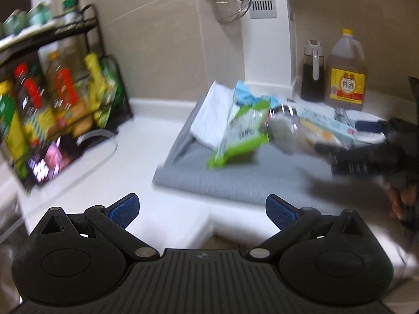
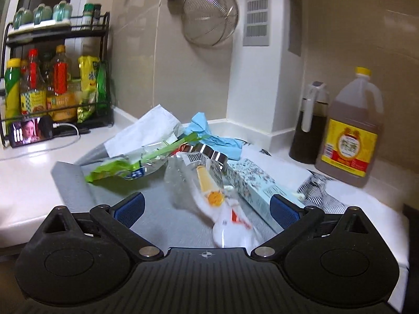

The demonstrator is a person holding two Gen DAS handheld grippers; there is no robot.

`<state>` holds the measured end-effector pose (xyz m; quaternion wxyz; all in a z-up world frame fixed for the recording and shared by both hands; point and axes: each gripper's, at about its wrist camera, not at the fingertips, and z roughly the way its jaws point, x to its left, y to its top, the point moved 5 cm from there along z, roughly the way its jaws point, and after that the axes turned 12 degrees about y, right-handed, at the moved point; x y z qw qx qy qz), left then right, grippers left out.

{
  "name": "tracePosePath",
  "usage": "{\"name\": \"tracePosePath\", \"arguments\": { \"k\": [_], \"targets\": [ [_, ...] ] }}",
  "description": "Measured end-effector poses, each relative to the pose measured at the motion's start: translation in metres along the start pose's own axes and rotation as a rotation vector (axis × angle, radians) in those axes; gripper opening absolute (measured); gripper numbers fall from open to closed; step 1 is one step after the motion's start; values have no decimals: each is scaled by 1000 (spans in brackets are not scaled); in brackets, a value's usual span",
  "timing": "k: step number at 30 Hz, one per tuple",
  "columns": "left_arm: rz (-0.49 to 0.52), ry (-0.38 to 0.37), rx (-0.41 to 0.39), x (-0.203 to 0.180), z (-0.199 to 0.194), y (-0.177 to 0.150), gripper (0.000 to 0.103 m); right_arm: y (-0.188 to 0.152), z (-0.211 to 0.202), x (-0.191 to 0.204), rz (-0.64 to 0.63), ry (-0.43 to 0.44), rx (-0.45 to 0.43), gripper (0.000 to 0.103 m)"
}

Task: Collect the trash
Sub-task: 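Grasp the green snack wrapper with the left tool while the right tool grasps the white tube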

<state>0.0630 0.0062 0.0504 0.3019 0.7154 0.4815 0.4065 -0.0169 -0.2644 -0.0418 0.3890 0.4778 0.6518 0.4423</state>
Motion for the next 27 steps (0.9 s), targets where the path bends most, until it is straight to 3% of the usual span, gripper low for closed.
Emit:
{"name": "tracePosePath", "arguments": {
  "k": [5,10,17,20,21,22,23,24,27],
  "targets": [
    [-28,-30,33,-24,54,35,103,-7,6,-18,63,-5,-55,103],
    [2,-56,71,-57,92,46,103,-15,17,-39,182,-28,17,103],
    [78,-58,107,-91,140,52,103,-15,23,-40,143,-87,36,103],
    [76,-57,148,-95,158,54,103,-15,28,-43,159,-73,53,98],
    [70,-61,167,-94,163,54,102,-16,30,-43,161,-54,61,88],
    [56,-60,183,-92,166,55,93,-16,31,-42,164,-27,69,72],
    [40,-63,201,-90,167,54,81,-17,33,-42,173,-7,83,63],
    [25,-78,227,-87,168,54,55,-18,32,-42,182,1,81,63],
    [-27,-86,218,-74,157,55,49,-18,26,-47,234,31,44,52]
  ]
}}
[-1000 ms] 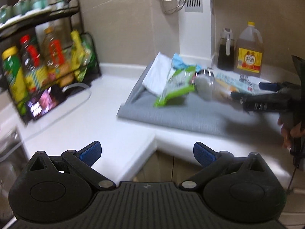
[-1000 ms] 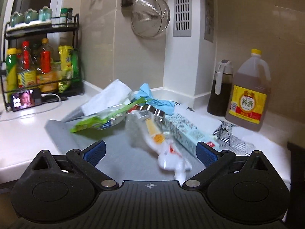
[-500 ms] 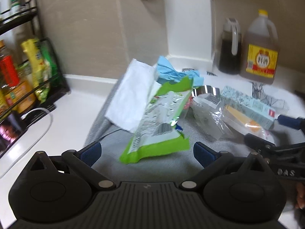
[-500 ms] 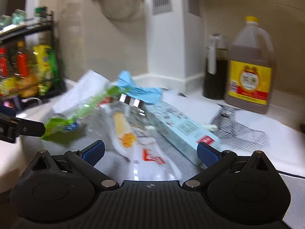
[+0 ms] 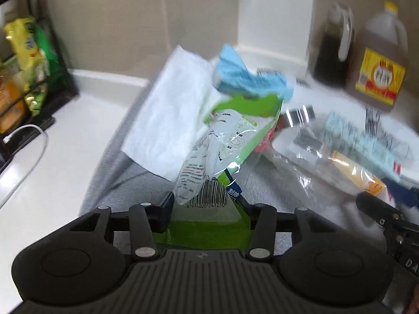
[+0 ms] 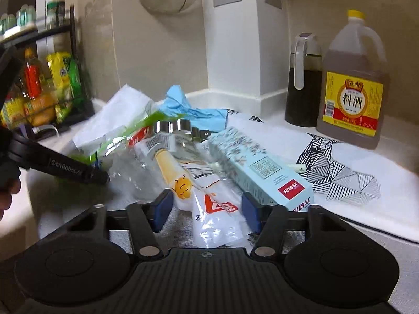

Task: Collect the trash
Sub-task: 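Grasp the green snack wrapper with the left tool while the right tool grasps the white tube, then carry the green wrapper and white tube down toward the trash bin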

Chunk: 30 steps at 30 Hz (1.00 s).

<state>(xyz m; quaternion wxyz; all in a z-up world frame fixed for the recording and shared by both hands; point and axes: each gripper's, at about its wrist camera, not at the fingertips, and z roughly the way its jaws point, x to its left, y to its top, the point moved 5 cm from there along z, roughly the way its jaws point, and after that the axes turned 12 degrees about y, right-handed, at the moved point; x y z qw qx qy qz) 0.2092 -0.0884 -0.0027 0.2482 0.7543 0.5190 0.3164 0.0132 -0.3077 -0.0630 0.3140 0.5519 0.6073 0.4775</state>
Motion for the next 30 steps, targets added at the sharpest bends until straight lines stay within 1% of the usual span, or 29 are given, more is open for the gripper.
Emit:
{"name": "tracePosePath", "arguments": {
  "k": [2,3,6,9,12,19,22,25,30],
  "targets": [
    [-14,-9,-20,7,-13,0,41,2,-6,-2,17,4,-43,43],
    [-26,-23,-24,12,-19,0,28,3,-9,-2,14,6,-66,34],
    [-74,-43,-50,25,-41,-3,28,9,-20,-3,21,13,-144,33],
    [-90,-39,-89,35,-61,-7,27,14,-28,-7,31,22,-210,33],
    [-118,-59,-107,42,-80,-12,27,19,-39,-7,26,47,-296,33],
    [-162,-85,-155,56,-126,-28,27,24,-54,-9,60,132,-404,33],
    [-180,-91,-170,64,-145,-40,27,25,-57,-12,76,135,-433,34],
    [-200,-79,-178,75,-163,-58,27,24,-57,-14,91,137,-433,34],
    [-225,-29,-151,104,-186,-108,27,21,-59,-12,74,157,-455,34]
  ]
}}
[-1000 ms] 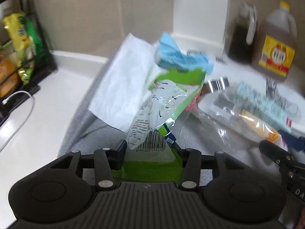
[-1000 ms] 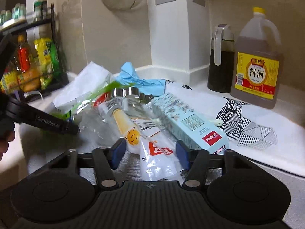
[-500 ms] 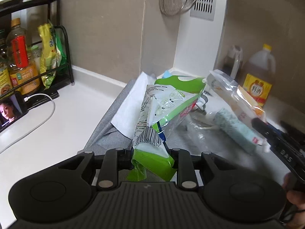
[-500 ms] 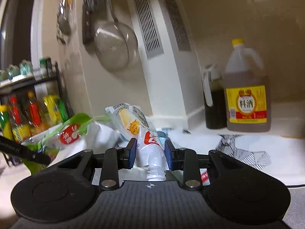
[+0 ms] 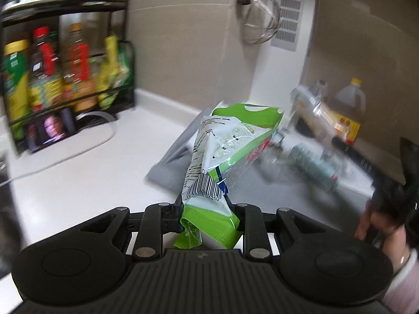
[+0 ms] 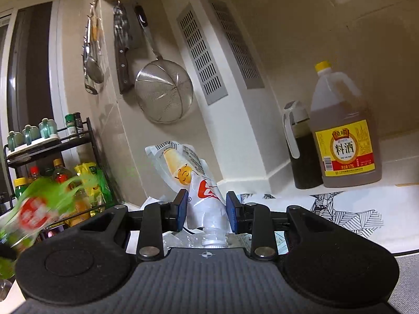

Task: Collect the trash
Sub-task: 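Carry the green wrapper and white tube down toward the trash bin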

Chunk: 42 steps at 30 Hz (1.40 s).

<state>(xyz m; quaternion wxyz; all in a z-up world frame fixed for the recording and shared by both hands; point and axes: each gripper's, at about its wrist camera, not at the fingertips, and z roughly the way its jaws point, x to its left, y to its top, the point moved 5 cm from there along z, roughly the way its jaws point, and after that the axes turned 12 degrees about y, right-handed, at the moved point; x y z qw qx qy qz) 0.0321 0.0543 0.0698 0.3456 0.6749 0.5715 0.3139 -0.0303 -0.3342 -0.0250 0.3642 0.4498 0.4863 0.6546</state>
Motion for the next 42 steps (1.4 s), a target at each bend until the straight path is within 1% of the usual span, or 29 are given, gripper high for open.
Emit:
{"name": "tracePosePath", "arguments": {
  "k": [3,6,11,16,20,23,26,28,33,37,42],
  "targets": [
    [-10,19,30,27,-19,-27,27,-2,-9,4,8,-7,8,34],
    [-22,35,43,50,-37,-51,27,1,-32,18,18,-2,19,34],
    [-68,30,51,72,-64,-84,27,13,-89,63,-21,57,23,34],
    [-96,-4,35,80,-88,-107,27,4,-143,111,-27,122,98,34],
    [-109,-41,31,83,-104,-124,27,-19,-176,142,8,154,179,34],
    [-95,-44,26,82,-114,-140,27,-41,-195,162,-8,152,246,34],
    [-80,-41,34,81,-117,-156,27,-66,-206,175,0,147,318,34],
    [-85,-45,55,81,-117,-167,27,-81,-209,180,1,139,371,34],
    [-72,-51,90,77,-115,-187,27,-111,-214,190,8,122,465,34],
    [-69,-66,93,76,-115,-188,27,-120,-213,194,12,117,500,34],
    [-73,-70,108,77,-111,-190,27,-122,-209,194,6,104,517,34]
  ]
}}
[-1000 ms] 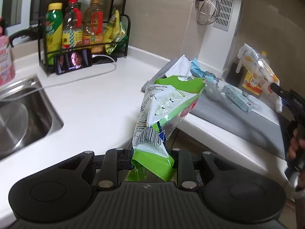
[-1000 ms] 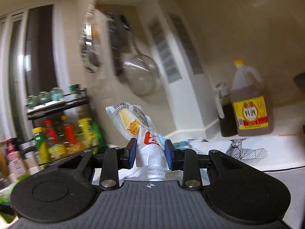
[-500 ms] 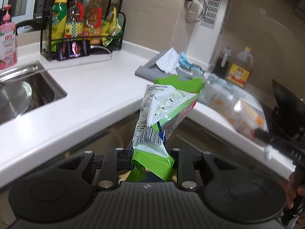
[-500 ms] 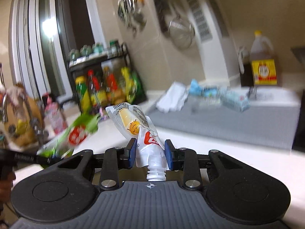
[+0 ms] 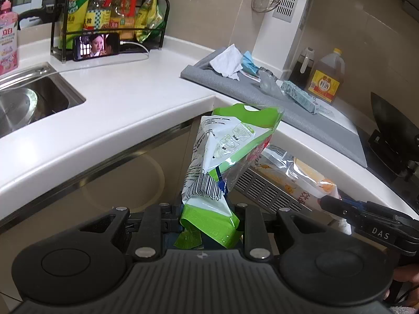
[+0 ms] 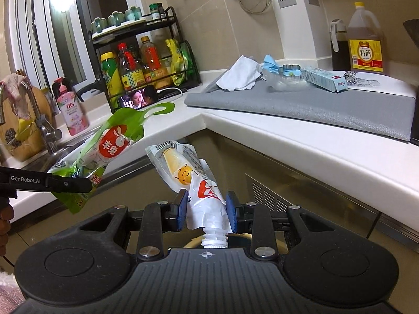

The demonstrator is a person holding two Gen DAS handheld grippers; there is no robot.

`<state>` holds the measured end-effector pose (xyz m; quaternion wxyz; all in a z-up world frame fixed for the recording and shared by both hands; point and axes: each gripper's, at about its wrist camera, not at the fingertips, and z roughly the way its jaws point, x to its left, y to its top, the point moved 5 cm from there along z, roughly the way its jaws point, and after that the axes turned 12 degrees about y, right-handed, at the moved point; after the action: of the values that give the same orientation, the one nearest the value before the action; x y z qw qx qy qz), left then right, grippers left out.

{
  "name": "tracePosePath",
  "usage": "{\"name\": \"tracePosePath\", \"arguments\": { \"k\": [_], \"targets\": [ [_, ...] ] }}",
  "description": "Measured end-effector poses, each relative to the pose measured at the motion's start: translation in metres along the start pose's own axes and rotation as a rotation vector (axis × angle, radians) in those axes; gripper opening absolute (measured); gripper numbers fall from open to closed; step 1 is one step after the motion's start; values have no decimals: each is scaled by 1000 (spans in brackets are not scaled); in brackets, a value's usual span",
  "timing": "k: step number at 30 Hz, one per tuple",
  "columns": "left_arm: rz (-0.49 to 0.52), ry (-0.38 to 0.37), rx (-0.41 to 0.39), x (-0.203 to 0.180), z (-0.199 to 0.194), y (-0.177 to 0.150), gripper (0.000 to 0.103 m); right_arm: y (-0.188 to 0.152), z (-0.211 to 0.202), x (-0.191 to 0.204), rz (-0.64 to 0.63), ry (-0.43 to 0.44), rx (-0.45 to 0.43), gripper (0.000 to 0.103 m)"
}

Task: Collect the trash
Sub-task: 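Carry the green wrapper and white tube down toward the trash bin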

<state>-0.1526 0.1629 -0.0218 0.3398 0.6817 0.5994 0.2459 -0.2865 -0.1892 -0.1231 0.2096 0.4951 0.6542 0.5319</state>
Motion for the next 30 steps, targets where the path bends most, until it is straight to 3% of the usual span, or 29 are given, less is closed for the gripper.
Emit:
{"name": "tracePosePath", "arguments": {
  "k": [11,30],
  "targets": [
    [14,15,35,-1,16,-1,27,-2,16,-2,-55,-33,51,34],
    [15,54,150,1,54,-9,27,-16,49,-12,-33,-63,175,34]
  ]
}}
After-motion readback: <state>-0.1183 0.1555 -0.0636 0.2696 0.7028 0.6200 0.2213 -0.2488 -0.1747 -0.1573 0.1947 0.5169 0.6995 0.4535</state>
